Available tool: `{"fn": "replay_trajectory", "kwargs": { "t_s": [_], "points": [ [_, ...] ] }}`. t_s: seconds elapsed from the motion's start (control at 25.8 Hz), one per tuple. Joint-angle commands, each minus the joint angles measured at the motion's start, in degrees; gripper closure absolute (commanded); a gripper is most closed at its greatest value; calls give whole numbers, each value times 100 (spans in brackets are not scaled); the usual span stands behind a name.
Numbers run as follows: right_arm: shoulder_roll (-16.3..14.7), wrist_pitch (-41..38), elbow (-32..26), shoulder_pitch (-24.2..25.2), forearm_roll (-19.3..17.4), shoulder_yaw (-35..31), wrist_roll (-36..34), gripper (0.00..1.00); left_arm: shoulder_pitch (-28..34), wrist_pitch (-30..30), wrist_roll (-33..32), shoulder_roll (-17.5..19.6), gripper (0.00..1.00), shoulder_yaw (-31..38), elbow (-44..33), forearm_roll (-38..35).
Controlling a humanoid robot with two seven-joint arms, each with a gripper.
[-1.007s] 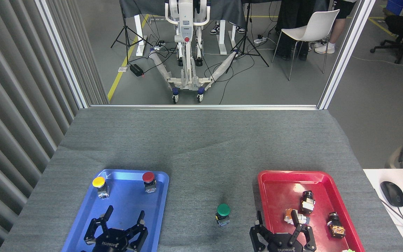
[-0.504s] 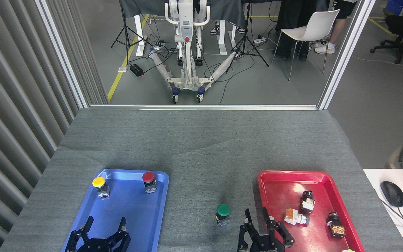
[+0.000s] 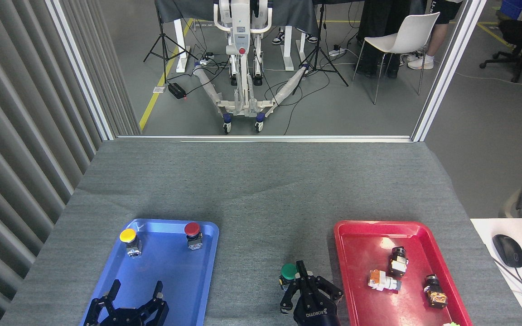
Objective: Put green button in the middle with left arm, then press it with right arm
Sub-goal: 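Move the right gripper over the green button and press down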
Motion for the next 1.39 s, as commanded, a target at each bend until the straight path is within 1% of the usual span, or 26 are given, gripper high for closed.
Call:
{"fn": "replay_trajectory", "kwargs": {
  "t_s": [0.0,0.15,0.39,0.46,0.66,0.81,0.97,1.01,1.05,1.08,1.16,1.2,1.24,1.36],
  "points": [
    [59,20,372,-298,-2,3,29,100,-3,0,2,-2,1,-1,2,0],
    [147,72,802,-395,34,12,21,100,-12,0,2,-2,1,-1,-7,0],
    [156,90,1224,-413,34,12,21,100,-12,0,2,-2,1,-1,-24,0],
    [156,90,1286,-430,34,12,12,100,-20,0,2,-2,1,-1,-24,0],
    [156,81,1180,-448,-28,-41,-23,100,-12,0,2,-10,1,-1,-33,0],
    [174,90,882,-536,-46,-76,-32,100,-20,0,2,-10,1,-1,-33,0],
    [165,90,539,-510,-46,-76,-32,100,-20,0,2,-10,1,-1,-33,0],
    [156,90,486,-501,-46,-76,-32,94,-20,0,2,-10,1,-1,-33,0],
    [139,99,451,-483,-46,-76,-32,84,-12,0,2,-10,1,-1,-33,0],
    [121,99,433,-474,-46,-93,-32,67,-12,0,2,-2,1,-1,-33,0],
    [77,143,424,-448,-54,-181,-32,24,-12,0,2,-10,1,-1,-33,0],
    [77,169,416,-439,-54,-287,-41,8,-20,0,2,-10,1,-1,-33,0],
    [77,160,407,-413,-63,-436,-50,1,-20,-9,2,-10,1,-1,-33,0],
    [68,90,354,-263,-90,-709,-138,1,-12,-9,2,-10,1,-1,-42,0]
  ]
}}
